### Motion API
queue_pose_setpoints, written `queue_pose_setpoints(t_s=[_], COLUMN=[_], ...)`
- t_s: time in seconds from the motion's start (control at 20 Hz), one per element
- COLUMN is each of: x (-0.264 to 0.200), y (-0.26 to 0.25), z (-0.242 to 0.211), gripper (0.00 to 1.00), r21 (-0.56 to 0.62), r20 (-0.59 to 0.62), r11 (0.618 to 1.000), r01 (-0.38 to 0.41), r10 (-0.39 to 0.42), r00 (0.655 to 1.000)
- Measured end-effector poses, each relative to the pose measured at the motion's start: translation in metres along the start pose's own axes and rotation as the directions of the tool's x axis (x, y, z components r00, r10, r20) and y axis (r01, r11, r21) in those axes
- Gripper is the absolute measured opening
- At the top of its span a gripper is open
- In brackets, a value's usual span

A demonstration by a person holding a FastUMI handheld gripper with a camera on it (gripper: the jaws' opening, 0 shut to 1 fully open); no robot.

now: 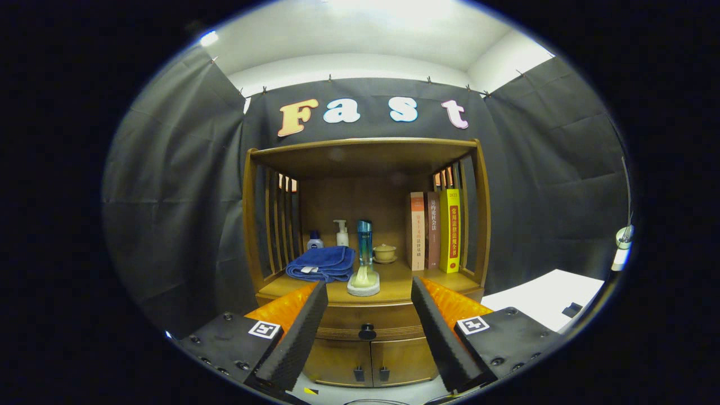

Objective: Pull open the drawer, take out the items inside it, and place them on the countertop above the cabinet.

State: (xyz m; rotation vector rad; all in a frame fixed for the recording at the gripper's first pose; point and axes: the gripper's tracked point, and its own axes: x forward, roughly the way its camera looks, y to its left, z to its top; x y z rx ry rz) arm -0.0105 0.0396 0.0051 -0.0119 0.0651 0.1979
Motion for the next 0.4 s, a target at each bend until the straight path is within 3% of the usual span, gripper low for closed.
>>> queue_pose_setpoints(t_s=[0.4], x=[0.0000], y=[0.0069], z=[0.0051], gripper=[0.98], r21=[0.039], r20=[0.059], r11=[0.999], r01=[0.007], r10=[-0.009], r00=[0.998])
